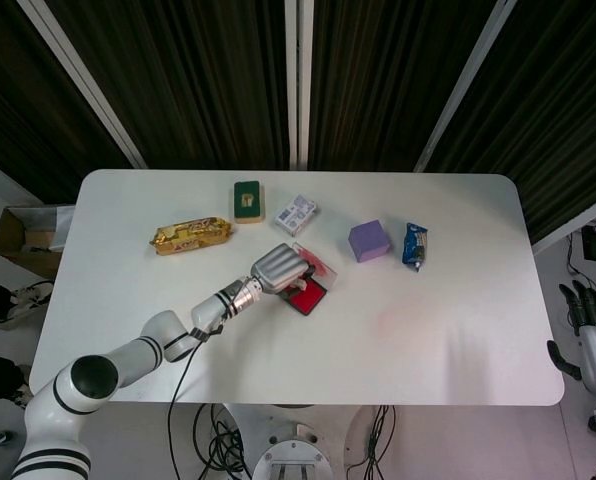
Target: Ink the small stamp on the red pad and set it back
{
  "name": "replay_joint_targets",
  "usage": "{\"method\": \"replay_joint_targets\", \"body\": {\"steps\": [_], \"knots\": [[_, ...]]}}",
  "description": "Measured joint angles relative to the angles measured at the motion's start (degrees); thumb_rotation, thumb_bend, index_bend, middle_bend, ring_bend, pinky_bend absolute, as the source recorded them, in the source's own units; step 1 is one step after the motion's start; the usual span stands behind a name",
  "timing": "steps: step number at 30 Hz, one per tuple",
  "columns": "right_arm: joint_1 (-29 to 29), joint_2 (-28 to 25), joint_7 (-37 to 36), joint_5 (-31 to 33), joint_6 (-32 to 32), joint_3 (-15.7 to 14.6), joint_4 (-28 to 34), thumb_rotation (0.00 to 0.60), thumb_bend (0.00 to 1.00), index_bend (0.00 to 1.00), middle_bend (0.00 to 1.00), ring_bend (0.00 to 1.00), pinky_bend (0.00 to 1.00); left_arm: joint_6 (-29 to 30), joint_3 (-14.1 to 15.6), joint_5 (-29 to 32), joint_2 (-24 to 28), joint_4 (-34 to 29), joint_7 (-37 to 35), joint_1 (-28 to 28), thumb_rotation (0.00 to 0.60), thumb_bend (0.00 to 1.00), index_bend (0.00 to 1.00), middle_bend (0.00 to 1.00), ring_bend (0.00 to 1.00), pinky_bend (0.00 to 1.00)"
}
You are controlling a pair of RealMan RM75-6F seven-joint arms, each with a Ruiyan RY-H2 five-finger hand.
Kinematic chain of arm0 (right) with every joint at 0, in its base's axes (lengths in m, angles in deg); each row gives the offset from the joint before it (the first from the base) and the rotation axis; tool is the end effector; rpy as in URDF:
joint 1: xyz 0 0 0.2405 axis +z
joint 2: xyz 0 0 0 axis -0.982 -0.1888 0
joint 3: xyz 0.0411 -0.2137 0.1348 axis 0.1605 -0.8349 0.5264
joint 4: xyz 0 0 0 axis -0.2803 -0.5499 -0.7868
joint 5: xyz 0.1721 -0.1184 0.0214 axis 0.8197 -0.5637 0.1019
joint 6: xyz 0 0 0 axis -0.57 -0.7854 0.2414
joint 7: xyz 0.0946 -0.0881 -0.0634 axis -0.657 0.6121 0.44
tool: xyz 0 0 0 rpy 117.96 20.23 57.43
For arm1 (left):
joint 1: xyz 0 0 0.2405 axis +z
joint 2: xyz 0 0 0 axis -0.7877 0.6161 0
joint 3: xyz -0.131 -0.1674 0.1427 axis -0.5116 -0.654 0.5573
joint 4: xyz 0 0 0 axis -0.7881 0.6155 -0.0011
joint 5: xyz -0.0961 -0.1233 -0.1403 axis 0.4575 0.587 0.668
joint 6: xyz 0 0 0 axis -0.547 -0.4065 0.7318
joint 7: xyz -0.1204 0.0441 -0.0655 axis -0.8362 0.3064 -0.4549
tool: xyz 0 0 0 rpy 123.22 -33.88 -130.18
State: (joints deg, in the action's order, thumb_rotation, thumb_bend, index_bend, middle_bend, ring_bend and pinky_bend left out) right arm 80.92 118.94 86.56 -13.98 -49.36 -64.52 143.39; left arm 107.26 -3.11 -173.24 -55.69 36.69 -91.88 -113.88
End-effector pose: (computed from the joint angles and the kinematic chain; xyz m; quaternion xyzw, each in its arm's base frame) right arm -0.3326 -0.1639 0.1752 0.5765 -0.4109 0.3192 0.6300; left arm -0.0775 0.3931 -0.1207 -0.8537 -0.2411 -0.3831 0.2575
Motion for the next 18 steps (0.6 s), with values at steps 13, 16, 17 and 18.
{"method": "replay_joint_targets", "body": {"steps": [13, 16, 17, 18], "knots": [[-0.15, 0.27, -1.22, -0.67, -0.25, -0.09, -0.86, 0.6, 0.26, 0.0, 0.0, 0.0, 0.0, -1.99, 1.86, 0.67, -3.51, 5.19, -1.86, -0.81, 0.6, 0.43, 0.64, 0.62, 0.96, 0.97], [-0.18, 0.17, -1.26, -0.68, -0.37, -0.04, -0.85, 0.6, 0.26, 0.0, 0.0, 0.0, 0.0, -1.6, 2.04, 0.77, -3.74, 5.79, -2.42, -0.75, 0.6, 0.43, 0.64, 0.62, 0.96, 0.97], [-0.22, 0.11, -1.27, -0.72, -0.52, 0.0, -0.8, 0.6, 0.26, 0.0, 0.0, 0.0, 0.0, -1.41, 2.01, 0.82, -3.69, 5.8, -2.64, -0.75, 0.6, 0.43, 0.64, 0.62, 0.96, 0.97], [-0.24, 0.05, -1.27, -0.77, -0.63, 0.03, -0.75, 0.6, 0.26, 0.0, 0.0, 0.0, 0.0, -1.18, 1.96, 0.87, -3.57, 5.76, -2.88, -0.76, 0.6, 0.43, 0.64, 0.62, 0.96, 0.97]]}}
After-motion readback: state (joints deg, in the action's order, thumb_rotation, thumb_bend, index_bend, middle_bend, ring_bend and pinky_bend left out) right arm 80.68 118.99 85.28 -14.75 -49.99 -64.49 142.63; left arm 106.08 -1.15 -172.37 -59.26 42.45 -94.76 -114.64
